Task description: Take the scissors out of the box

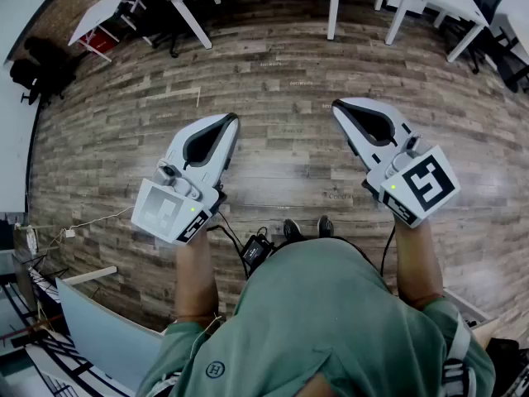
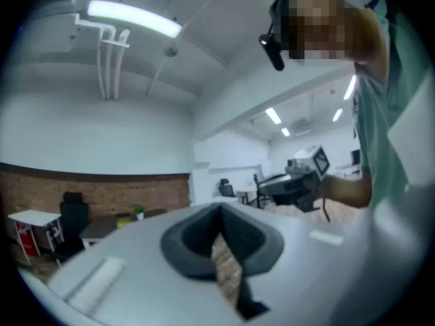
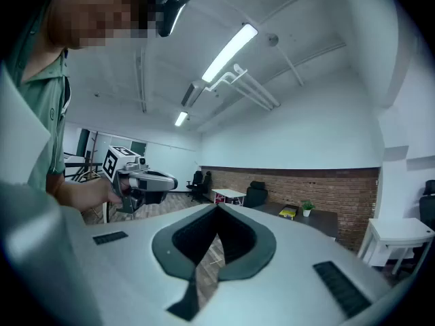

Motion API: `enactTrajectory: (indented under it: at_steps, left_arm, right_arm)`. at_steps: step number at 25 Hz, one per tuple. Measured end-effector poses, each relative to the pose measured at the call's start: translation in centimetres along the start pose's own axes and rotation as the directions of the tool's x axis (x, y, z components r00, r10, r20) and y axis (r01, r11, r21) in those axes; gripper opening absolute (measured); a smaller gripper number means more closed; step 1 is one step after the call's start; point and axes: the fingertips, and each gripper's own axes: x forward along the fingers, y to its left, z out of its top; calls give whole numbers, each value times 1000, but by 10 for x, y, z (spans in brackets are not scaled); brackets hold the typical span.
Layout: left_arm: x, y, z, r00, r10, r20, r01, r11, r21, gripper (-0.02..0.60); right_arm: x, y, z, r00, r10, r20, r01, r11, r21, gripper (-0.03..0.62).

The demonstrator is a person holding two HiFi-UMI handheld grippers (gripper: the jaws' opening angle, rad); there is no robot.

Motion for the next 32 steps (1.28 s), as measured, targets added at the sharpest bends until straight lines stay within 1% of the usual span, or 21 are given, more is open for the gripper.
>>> enactTrajectory:
  at_steps: [11,16,22,28,32]
  left_arm:
    - [-7,2,1,1000,-9,3,9,1000,-1,-3]
    - [-7,4,-4,1000,-6,2,6,1000,-4,-3]
    - [-12,14,-13,1000,5,-13,-4,1000,14,-3]
    - [-10,24,-21,1000,-8,-8,8,1000,14,-3]
    - [1,31,-25,1000,-18,-9,18,1000,7,-3]
  right_arm:
    - [1,8,3,1000,-12,1,12,1000,0,6]
    - [3,12,0,1000,-4,7,4,1000,10,6]
    - [13,18,1,1000,-14,15,14,1000,1,8]
    - [25,20,-6,1000,-25,0,25,1000,-10,8]
    - [33,14,-7,999,-35,-8,35,999,-6,8]
